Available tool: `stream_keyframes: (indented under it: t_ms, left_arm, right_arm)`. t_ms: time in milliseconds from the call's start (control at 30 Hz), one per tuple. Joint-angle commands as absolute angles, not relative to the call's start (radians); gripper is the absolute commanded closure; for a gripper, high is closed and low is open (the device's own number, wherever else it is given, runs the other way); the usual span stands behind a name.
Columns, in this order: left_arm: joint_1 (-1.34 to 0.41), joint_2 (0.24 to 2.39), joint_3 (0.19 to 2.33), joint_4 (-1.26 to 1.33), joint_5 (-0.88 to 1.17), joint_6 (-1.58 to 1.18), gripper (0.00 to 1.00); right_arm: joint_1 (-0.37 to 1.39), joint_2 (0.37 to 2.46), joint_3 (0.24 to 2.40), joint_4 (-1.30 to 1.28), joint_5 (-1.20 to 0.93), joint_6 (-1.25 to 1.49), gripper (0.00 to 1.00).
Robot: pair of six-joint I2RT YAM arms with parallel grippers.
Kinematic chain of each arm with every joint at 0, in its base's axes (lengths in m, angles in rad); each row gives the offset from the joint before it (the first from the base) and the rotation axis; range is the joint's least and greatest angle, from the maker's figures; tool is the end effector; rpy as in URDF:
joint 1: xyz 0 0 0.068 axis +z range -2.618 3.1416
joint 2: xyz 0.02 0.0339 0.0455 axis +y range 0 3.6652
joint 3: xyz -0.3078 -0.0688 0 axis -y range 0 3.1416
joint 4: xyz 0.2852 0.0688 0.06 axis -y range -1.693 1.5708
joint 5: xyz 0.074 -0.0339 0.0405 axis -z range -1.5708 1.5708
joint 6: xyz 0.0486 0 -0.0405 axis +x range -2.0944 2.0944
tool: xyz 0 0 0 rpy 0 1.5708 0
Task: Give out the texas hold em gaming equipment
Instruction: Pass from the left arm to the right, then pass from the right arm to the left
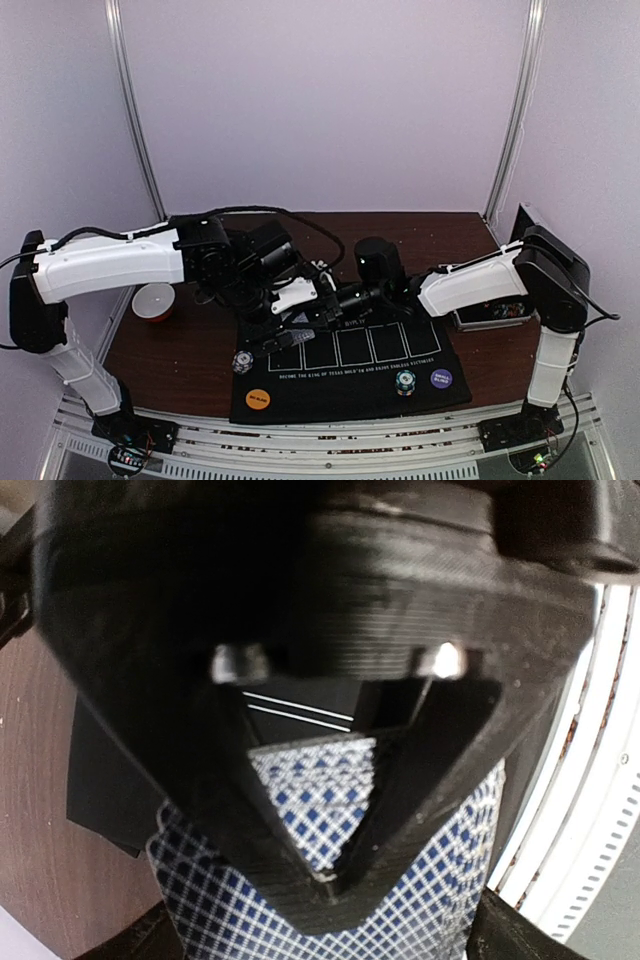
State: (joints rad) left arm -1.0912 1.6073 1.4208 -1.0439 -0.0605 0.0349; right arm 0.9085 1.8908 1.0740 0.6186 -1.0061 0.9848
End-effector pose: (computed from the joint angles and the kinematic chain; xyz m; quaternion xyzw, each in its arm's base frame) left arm 0.1703 -0.3211 0.3117 0.5215 0.8358 -0.0596 0.1613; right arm 0.2467 0.3831 0.2192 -0.2794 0.6889 0.6685 0.0218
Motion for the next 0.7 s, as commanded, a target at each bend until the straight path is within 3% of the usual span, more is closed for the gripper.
stream_keyframes:
  t_ms: [0,533,600,667]
  left_arm:
    - [-1.088,1.562,1.380,-0.937,-0.105,0.093,0.10]
    - [-1.086,1.486,1.284,-0.764,-0.081,0.120,0.09]
    - [-1.081,1.473,1.272,-0.758,-0.076,0.123,0.13]
    - [-1.074,1.461,1.258,-0.754,-0.077,0.119,0.24]
  right_arm:
    - [0.934,1.831,1.083,0.659,-1.032,0.995,1.00]
    - [0.942,1.814,1.106,0.652,-1.008,1.009,1.00]
    - [0.942,1.813,1.107,0.653,-1.004,1.014,1.00]
    - [0.942,1.809,1.106,0.659,-1.002,1.019,1.00]
